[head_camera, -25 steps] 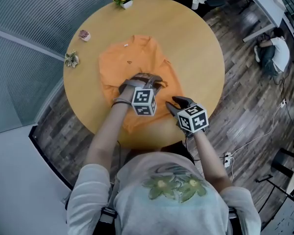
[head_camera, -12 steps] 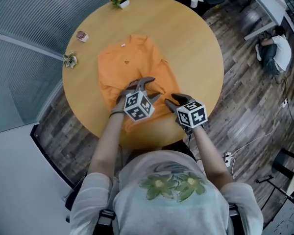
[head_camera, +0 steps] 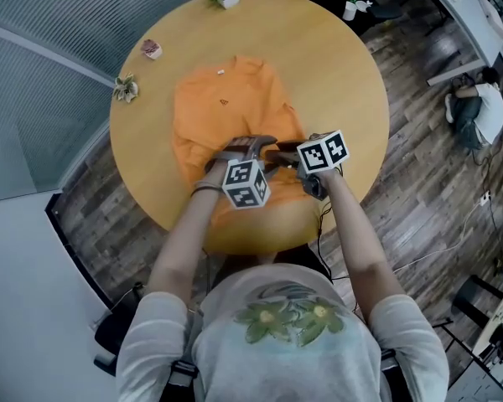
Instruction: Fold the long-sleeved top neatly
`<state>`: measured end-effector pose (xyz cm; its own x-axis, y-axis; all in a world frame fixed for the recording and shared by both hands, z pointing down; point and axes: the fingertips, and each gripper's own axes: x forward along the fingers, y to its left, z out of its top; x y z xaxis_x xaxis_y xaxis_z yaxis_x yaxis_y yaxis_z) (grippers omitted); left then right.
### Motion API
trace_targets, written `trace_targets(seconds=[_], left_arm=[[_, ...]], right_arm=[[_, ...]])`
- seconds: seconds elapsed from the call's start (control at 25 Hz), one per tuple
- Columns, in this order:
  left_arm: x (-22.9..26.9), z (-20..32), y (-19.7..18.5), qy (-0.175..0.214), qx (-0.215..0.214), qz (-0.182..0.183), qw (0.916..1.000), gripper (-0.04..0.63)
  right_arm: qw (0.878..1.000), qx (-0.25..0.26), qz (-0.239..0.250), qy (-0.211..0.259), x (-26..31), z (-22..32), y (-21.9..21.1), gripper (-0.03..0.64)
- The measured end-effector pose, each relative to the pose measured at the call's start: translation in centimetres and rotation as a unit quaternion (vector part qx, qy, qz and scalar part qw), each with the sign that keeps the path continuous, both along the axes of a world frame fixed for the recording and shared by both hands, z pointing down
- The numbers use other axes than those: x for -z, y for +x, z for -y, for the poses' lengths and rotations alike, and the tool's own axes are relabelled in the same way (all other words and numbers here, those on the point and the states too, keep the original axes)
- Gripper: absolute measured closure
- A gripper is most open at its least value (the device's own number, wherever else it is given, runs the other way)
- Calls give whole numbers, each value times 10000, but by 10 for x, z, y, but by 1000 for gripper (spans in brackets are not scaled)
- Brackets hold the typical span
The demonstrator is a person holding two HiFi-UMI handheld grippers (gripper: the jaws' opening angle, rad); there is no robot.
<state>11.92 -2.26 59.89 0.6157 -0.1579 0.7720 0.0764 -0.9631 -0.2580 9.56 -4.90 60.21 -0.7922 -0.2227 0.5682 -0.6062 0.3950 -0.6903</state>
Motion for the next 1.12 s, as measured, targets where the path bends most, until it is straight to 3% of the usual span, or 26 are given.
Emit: trace_targets(seconds=[0.08, 0.2, 0.32, 0.44, 0.56, 0.68, 0.76, 0.88, 0.96, 1.12], left_arm=[[0, 2, -1, -8, 22, -10, 10000, 347], [7, 10, -6, -174, 294, -183, 9993, 347], [18, 11, -20, -468, 744, -450, 9951, 347], [29, 11, -44, -724, 1392, -786, 9845, 347], [36, 14, -75, -959, 2229, -1108, 9638, 347], [42, 18, -107, -1094, 3084, -1478, 9333, 348], [45, 22, -130, -1144, 3646, -1723, 9079, 348], [45, 23, -160, -1151, 4281, -1916, 8756, 348], [46, 21, -175, -1075, 4537, -1916, 8637, 348], [56, 14, -195, -912, 4804, -1933, 8506, 349]], right_arm=[[9998, 201, -11, 43, 0, -1, -3, 539], [9991, -49, -292, 305, 2, 8, 8, 562], [9934, -884, -528, 499, 9, 19, 31, 563], [9766, -1977, -772, 358, 7, 26, 67, 563], [9553, -2794, -967, -76, -11, 24, 95, 563], [9377, -3290, -939, -612, -36, 16, 109, 563], [9334, -3377, -948, -756, -47, 12, 112, 546], [9331, -3350, -1210, -494, -41, 14, 116, 482], [9330, -3334, -1342, -162, -26, 15, 120, 480], [9390, -3128, -1340, 487, 13, 8, 119, 480]])
